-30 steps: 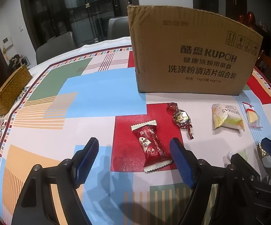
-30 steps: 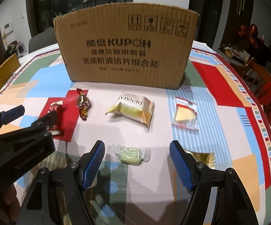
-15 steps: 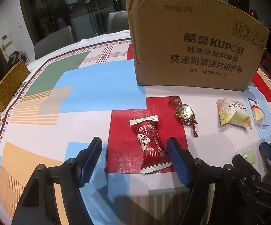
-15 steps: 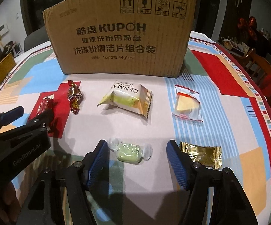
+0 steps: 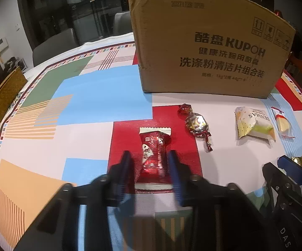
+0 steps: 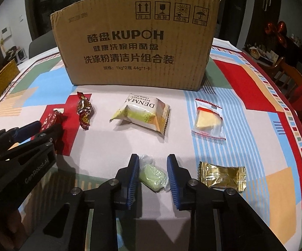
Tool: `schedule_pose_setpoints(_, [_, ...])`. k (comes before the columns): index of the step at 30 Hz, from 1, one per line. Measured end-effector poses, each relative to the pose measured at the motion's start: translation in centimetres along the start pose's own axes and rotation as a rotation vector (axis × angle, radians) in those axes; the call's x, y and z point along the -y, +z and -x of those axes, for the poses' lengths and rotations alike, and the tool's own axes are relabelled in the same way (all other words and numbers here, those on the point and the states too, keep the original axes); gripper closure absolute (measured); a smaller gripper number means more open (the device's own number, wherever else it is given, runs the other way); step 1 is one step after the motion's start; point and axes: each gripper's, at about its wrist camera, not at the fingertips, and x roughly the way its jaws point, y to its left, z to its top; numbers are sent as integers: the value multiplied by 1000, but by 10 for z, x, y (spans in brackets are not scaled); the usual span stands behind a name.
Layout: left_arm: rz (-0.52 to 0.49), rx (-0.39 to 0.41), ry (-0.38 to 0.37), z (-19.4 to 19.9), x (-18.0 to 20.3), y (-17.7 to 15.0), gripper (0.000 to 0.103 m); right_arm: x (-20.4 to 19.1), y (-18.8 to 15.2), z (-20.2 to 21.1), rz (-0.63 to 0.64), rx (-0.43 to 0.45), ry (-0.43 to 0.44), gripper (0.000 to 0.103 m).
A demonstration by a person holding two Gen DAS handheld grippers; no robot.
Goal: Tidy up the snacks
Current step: 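Grasp the small red hawthorn packet with the left tool while the right tool grasps the green candy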
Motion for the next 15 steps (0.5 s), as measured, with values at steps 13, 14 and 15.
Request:
schedule_pose_setpoints(13, [-7,-3,2,3,2,0,78,7,3,3,-28,6,-6,75])
schedule_pose_setpoints(14, [-6,-1,2,5,2,0,78,8,4,4,-28,8,-6,75])
schedule_pose_setpoints(15, [-6,0,2,6,2,0,79,8,4,5,-28,12,-6,75])
